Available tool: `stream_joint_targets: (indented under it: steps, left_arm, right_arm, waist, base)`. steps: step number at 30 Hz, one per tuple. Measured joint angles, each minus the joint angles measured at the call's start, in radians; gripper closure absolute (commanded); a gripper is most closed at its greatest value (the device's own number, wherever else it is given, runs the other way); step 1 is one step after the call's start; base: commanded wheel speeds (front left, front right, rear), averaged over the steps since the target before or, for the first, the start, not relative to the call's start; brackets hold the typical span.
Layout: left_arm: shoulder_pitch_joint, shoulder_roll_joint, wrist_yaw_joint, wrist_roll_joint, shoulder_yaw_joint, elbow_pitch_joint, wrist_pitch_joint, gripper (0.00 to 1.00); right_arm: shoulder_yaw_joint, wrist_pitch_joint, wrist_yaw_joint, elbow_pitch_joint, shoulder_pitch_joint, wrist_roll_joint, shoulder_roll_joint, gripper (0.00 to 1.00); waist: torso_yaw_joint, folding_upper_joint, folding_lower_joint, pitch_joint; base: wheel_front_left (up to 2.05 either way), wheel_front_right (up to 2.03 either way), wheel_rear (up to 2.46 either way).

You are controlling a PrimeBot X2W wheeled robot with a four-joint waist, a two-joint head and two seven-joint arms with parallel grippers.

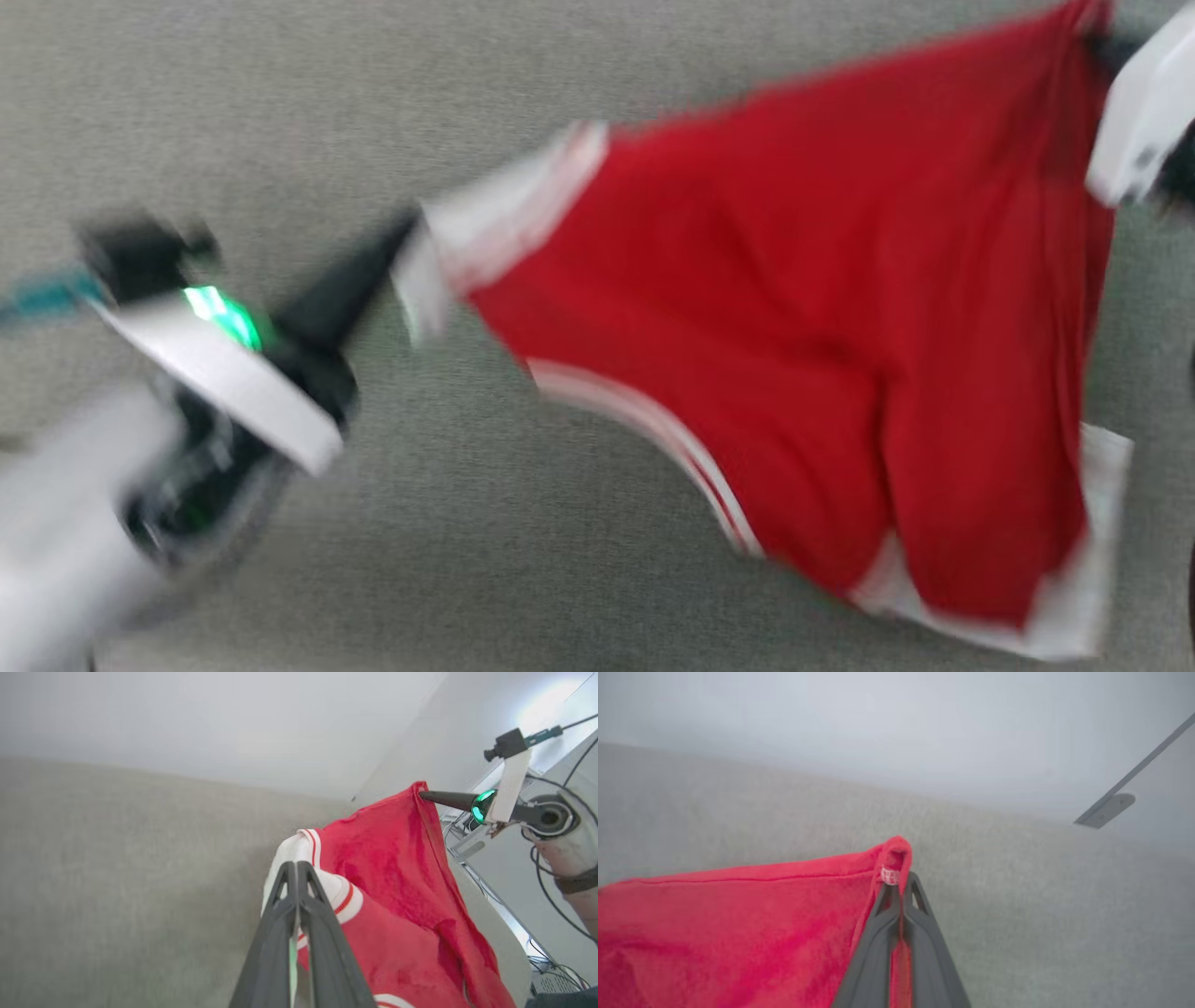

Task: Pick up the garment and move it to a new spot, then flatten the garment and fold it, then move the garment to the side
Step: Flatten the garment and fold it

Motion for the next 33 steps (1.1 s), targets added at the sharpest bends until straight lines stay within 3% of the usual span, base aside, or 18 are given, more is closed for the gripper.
stream_joint_targets:
  steps: [7, 14, 19, 25, 33]
  left_arm:
    - [-0.35, 0.038, 0.0, -0.104, 0.05, 0.163, 0.019, 1.0]
    - [-0.705, -0.004, 0.0, -0.138, 0.162, 0.414, 0.018, 1.0]
    - [-0.914, -0.046, -0.001, -0.158, 0.246, 0.503, 0.007, 1.0]
    - [-0.865, -0.059, -0.001, -0.19, 0.215, 0.443, 0.007, 1.0]
    - [-0.471, -0.04, 0.0, -0.27, 0.188, 0.218, 0.002, 1.0]
  right_arm:
    - [-0.113, -0.105, -0.001, 0.068, -0.286, -0.1, 0.072, 1.0]
    - [-0.188, -0.254, 0.002, 0.165, -0.56, -0.239, 0.131, 1.0]
    - [-0.272, -0.399, 0.003, 0.243, -0.715, -0.333, 0.166, 1.0]
    - [-0.273, -0.461, 0.002, 0.357, -0.699, -0.355, 0.159, 1.0]
    - [-0.149, -0.489, 0.001, 0.367, -0.412, -0.235, 0.14, 1.0]
  waist:
    - [-0.039, 0.0, 0.0, 0.053]
    - [-0.081, 0.0, 0.0, 0.12]
    - [-0.11, 0.0, 0.0, 0.151]
    - [-0.106, 0.0, 0.0, 0.154]
    - [-0.093, 0.0, 0.0, 0.131]
  base:
    - [0.0, 0.0, 0.0]
    - [0.0, 0.0, 0.0]
    - [0.0, 0.0, 0.0]
    - [0.0, 0.0, 0.0]
    - [0.0, 0.0, 0.0]
